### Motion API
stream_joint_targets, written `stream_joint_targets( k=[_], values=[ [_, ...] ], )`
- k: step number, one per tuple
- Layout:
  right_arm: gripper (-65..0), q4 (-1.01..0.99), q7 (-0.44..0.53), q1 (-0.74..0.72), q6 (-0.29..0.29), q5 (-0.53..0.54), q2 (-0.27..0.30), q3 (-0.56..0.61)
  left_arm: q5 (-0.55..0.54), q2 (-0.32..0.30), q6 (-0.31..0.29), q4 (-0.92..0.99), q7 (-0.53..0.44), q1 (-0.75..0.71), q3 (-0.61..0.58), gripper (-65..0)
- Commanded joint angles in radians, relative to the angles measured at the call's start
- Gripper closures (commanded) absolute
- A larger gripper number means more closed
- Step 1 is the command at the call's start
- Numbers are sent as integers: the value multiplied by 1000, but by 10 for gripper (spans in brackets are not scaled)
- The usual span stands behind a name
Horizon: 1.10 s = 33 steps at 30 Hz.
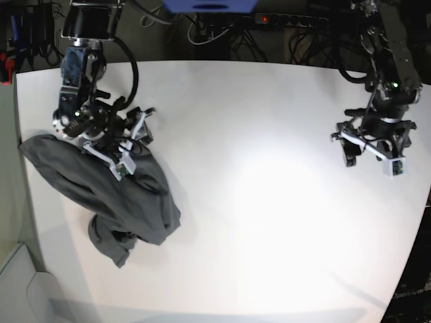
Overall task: Layout the t-shirt on the table in an organized manner, then fold the t-shirt properly
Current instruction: 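Release the t-shirt and regrasp its fabric with the right gripper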
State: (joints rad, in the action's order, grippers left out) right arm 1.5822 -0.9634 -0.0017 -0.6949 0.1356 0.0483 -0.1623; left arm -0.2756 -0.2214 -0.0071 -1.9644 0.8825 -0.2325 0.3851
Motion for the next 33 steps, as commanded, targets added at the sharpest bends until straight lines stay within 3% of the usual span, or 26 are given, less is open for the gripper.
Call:
stream_joint_targets(
  k=[1, 9, 24, 33],
  values=[
    [-317, 4, 31, -16, -3, 5, 9, -3, -3, -13, 0, -16, -21, 6, 4, -428],
    [-317, -104, 122, -27, -3, 3, 9, -3, -3, -13, 0, -16, -21, 8, 4, -428],
    [-314, -75, 128, -62, -3, 3, 29, -1, -3, -13, 0, -16, -21, 8, 4, -428],
    [-308, -227, 199, -96, -3, 3, 29, -1, -3, -13, 0, -16, -21, 9, 4, -428]
  ],
)
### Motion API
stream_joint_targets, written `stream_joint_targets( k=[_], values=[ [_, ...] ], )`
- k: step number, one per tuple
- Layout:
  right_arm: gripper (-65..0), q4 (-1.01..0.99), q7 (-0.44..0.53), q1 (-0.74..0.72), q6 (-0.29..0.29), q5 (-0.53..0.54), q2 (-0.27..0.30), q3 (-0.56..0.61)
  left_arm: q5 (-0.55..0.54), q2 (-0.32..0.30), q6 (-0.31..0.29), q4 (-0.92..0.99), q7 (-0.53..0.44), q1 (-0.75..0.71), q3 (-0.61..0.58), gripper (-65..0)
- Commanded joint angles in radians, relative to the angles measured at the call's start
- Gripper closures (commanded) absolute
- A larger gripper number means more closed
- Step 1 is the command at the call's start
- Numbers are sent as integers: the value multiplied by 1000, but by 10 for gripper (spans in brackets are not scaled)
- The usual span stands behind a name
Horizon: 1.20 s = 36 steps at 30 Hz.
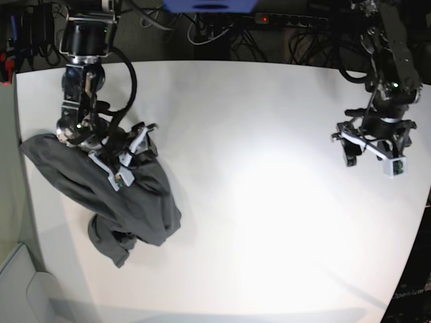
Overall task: Layout the t-shirt on the table in an organized manner, then fold the t-shirt properly
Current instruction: 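Release the t-shirt and regrasp its fabric with the right gripper, then reach the left gripper down and grasp the t-shirt fabric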
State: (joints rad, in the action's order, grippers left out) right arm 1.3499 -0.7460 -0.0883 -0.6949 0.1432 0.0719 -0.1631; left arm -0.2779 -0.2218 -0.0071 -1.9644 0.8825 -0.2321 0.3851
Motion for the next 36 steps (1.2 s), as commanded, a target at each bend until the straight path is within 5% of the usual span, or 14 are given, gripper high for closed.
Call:
stream_joint_targets(
  k=[1, 4, 7, 8, 17, 20, 26, 36],
  values=[
    [-292, 1, -19, -6, -3, -4, 6, 0, -1, -12, 0, -16, -21, 9, 4, -428],
    [-184, 4, -27, 23, -3, -3, 4, 15, -1, -11, 0, -16, -21, 9, 4, -428],
    [-9, 29, -27, 66, -3, -3, 4, 87, -1, 9, 0, -16, -23, 23, 4, -428],
    [0, 41, -27, 81, -3, -3, 4, 110, -1, 12, 0, -16, -23, 26, 2, -428],
    [0, 506, -37, 218, -3, -1, 4, 225, -1, 14, 0, -16, -23, 29, -59, -428],
    [0, 619, -137, 212, -3, 2, -1, 233, -1, 14, 0, -16, -23, 29, -99, -428],
    [0, 652, -369, 155, -3, 2, -24, 285, -1, 15, 0, -16, -23, 27, -186, -428],
    [0, 653, -389, 146, -3, 2, -40, 297, -1, 52, 0, -2, -98, 43, -441, -430]
  ],
)
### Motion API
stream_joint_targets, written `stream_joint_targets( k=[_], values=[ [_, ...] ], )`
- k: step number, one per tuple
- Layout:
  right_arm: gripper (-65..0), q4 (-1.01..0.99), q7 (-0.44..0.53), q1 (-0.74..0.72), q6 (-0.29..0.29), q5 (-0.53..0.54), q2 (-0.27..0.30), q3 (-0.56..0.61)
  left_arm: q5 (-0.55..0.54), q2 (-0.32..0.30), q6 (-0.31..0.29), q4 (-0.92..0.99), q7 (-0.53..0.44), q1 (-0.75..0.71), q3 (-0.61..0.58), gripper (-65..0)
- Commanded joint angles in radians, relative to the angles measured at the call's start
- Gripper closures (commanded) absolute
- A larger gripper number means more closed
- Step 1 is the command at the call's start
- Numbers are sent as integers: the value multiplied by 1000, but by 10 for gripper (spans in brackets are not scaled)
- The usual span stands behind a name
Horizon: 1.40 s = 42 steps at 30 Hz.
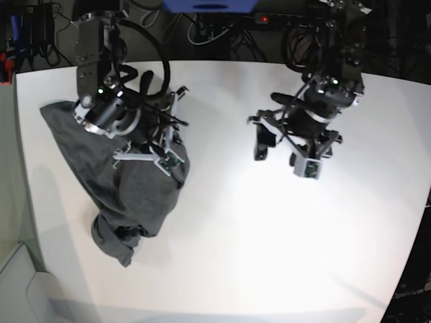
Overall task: Layout the t-shirt on the table in an organized manner, then fold the t-shirt properly
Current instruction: 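Reach the left gripper down and grasp the t-shirt fabric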
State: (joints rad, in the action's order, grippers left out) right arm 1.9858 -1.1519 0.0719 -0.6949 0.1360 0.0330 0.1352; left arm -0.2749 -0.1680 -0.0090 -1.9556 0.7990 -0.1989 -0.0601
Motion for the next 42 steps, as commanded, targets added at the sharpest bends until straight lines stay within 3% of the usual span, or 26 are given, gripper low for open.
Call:
stream_joint_targets(
  k=[1, 5, 7, 11, 16, 19, 23, 29, 35, 39, 42],
  values=[
    [0, 17, 17, -16, -3, 9, -2, -1, -4, 8, 2, 9, -23, 9, -24, -430],
    [0, 17, 17, -13, -3, 9, 3, -7, -5, 26, 2, 84, -82, 42, -90, -432],
    [0, 17, 17, -8, -3, 7, 15, -9, -34, 37, 2, 132, -119, 52, -100, -465],
    [0, 14, 17, -1, -3, 7, 52, -9, -197, 26, 1, 236, -214, 89, -103, -561],
    [0, 11, 25, 50, -3, 7, 95, -1, -338, 6, 1, 353, -273, 158, -109, -562],
    [0, 11, 28, 92, -3, 7, 114, 17, -346, 6, 1, 376, -273, 195, -109, -562],
    [0, 11, 36, 133, -3, 7, 137, 128, -344, 6, 1, 373, -273, 217, -103, -561],
    [0, 11, 71, 151, -3, 6, 86, 248, -352, -51, 1, 367, -272, 241, -100, -561],
    [0, -10, 69, 122, -3, 4, 54, 263, -352, -69, 1, 368, -272, 240, -57, -561],
    [0, -39, 68, 102, -3, 4, 86, 257, -353, -64, 1, 368, -272, 241, -59, -561],
    [-28, -35, 68, 105, -3, 6, 100, 261, -353, -26, 1, 370, -272, 252, -60, -565]
  ],
)
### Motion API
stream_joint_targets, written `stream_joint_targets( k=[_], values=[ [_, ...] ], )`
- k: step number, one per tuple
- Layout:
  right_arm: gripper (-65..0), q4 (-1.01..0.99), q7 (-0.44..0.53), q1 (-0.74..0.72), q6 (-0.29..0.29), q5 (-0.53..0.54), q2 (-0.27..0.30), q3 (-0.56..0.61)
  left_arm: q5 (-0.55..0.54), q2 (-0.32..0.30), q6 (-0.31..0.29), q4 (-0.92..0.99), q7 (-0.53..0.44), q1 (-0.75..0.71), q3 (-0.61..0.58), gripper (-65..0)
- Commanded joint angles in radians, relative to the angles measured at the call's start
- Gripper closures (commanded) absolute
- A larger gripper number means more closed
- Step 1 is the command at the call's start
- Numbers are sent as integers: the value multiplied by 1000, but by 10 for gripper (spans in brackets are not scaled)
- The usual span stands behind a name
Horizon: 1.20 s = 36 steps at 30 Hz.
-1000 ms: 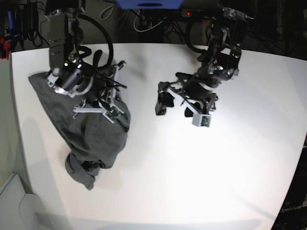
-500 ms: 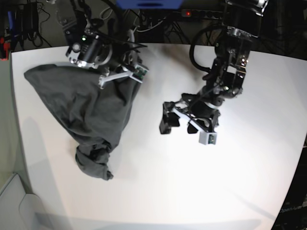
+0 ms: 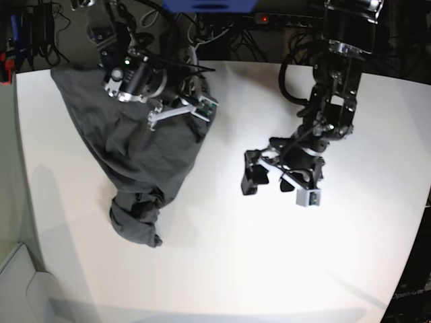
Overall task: Layout the t-shirt on the table in an organized manner, then fold the t-shirt properly
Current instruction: 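Reach the left gripper down and grasp the t-shirt fabric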
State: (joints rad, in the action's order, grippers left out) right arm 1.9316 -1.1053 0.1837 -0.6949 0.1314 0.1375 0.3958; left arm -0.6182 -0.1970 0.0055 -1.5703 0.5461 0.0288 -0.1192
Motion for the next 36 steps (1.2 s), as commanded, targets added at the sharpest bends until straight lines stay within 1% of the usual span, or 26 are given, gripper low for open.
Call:
stream_joint_targets(
  k=[1, 6, 9, 11, 13, 16, 19, 21, 26, 29, 34, 36],
  values=[
    [-51, 19, 21, -6, -3, 11, -5, -1, -10, 12, -14, -11, -19, 35, -1, -566],
    [-188, 21, 21, -3, -3, 11, -2, -5, -10, 77, -14, 9, -19, 82, -3, -567],
    [-240, 21, 21, -3, -3, 11, 15, -7, -10, 103, -14, 20, -17, 115, -18, -567],
    [-260, 21, 21, -3, -3, 11, 18, -7, -9, 113, -39, 41, -17, 144, -60, -567],
    [-267, 21, 21, -11, -3, 11, 29, -7, -9, 118, -62, 75, -19, 175, -92, -567],
    [-266, 21, 26, -14, -3, 11, 57, -11, -6, 166, -68, 152, -21, 208, -130, -566],
    [-266, 21, 23, -23, -3, 11, 67, -56, 1, 201, -68, 218, -25, 227, -136, -566],
    [-266, 21, 24, -25, -3, 11, 75, -110, 1, 222, -68, 252, -27, 231, -136, -566],
    [-267, 21, 23, -45, -3, 11, 81, -239, 1, 259, -69, 305, -27, 247, -138, -567],
    [-267, 21, 23, -49, -3, 11, 81, -288, 1, 279, -69, 357, -27, 267, -139, -566],
    [-267, 21, 23, -54, -3, 11, 81, -309, 2, 328, -69, 456, -28, 274, -139, -566],
    [-267, 21, 23, -54, -3, 11, 81, -312, 2, 336, -69, 482, -28, 291, -147, -565]
  ],
)
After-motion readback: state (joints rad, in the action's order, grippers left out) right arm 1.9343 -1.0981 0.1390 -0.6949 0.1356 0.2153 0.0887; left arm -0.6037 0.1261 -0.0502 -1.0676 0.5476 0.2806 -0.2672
